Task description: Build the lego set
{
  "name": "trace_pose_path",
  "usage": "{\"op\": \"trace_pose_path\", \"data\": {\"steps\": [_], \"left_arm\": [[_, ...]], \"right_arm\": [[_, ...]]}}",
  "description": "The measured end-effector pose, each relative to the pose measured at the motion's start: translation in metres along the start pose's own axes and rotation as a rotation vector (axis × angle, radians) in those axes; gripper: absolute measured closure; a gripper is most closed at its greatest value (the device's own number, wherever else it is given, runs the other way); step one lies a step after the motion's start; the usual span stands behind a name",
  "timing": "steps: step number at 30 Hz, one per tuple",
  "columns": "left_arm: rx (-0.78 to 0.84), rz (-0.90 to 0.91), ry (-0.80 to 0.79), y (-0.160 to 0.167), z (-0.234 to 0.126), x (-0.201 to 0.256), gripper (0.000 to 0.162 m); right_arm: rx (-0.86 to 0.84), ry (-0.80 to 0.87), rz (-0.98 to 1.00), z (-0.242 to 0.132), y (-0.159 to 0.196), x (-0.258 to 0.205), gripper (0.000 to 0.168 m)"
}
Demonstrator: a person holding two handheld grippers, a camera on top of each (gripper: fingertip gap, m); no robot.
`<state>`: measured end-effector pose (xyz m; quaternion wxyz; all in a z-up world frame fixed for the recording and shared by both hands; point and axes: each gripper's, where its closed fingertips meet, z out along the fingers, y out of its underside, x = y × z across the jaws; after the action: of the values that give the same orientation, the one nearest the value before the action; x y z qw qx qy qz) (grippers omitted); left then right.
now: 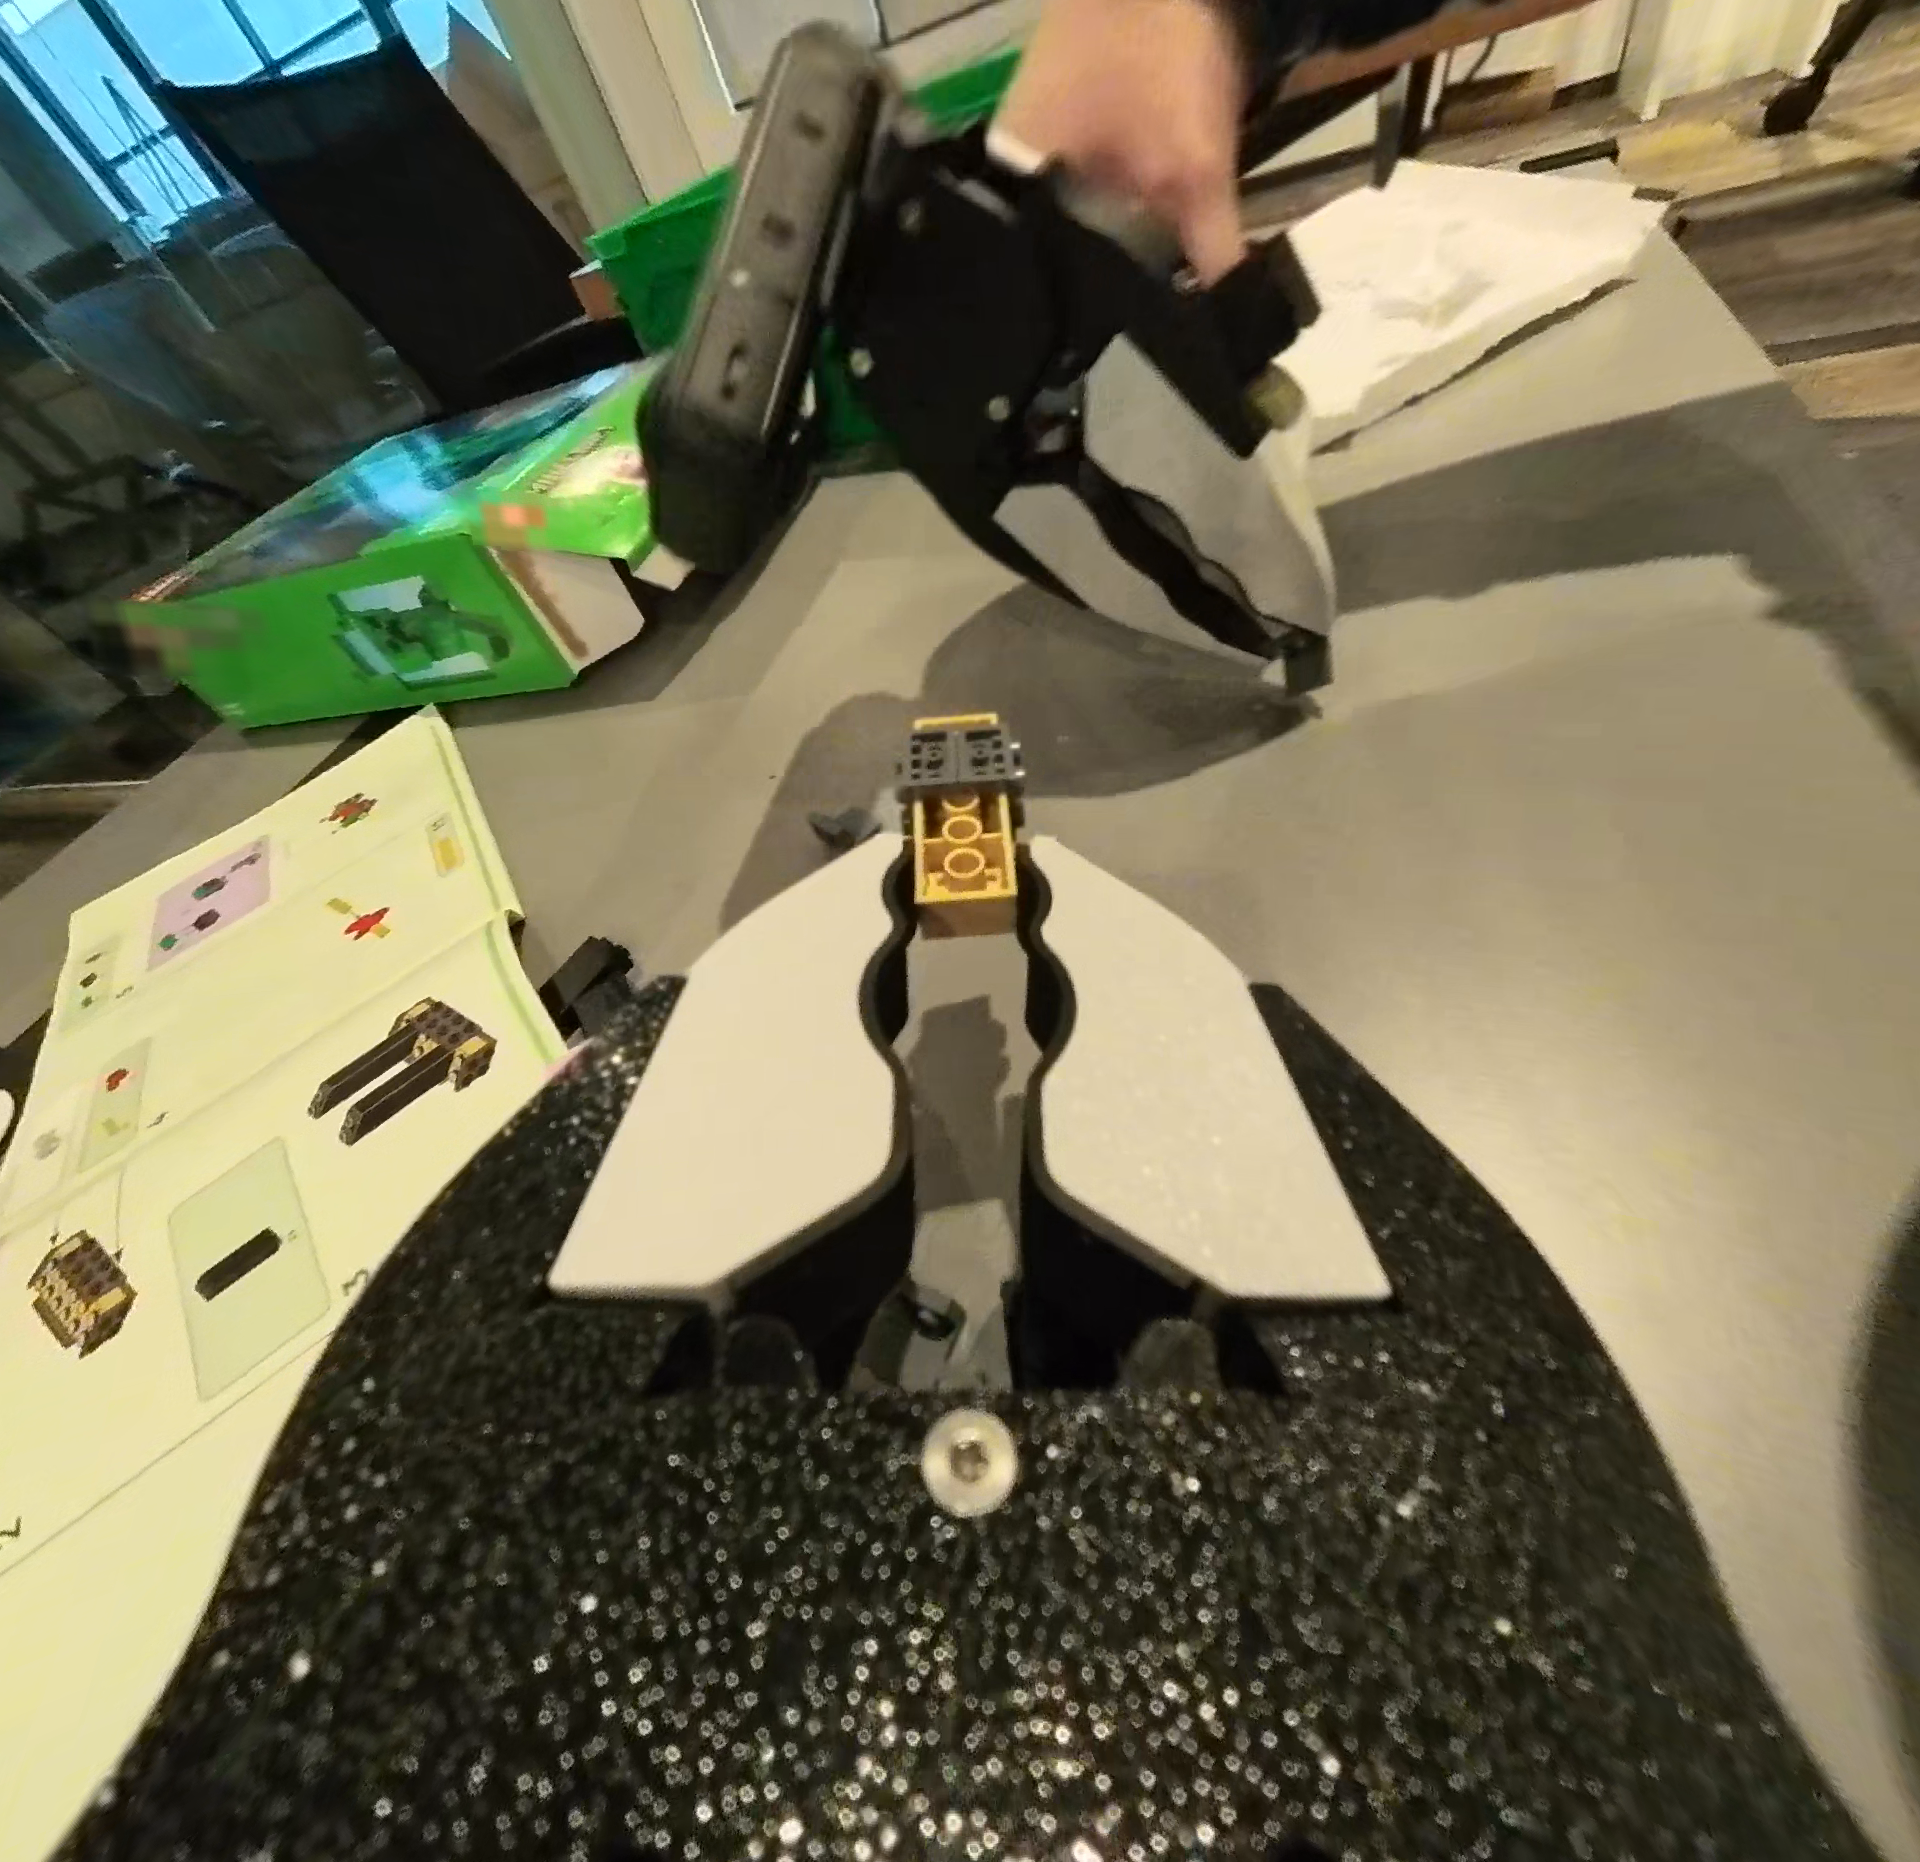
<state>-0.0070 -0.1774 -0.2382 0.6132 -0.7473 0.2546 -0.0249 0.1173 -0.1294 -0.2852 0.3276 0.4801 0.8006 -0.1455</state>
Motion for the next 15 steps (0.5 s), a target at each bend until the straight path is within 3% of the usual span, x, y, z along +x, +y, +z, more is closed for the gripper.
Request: {"op": "trace_pose_path", "data": {"steps": [10, 15], "left_arm": [[0.004, -0.013, 0.037, -0.001, 0.001, 0.005, 0.145], [0.005, -0.012, 0.029, -0.001, 0.000, 0.004, 0.145]], "right_arm": [[-0.226, 0.016, -0.106, -0.016, -0.014, 0.021, 0.145], [-0.130, 0.144, -0.191, -0.024, -0.027, 0.027, 0.136]]}}
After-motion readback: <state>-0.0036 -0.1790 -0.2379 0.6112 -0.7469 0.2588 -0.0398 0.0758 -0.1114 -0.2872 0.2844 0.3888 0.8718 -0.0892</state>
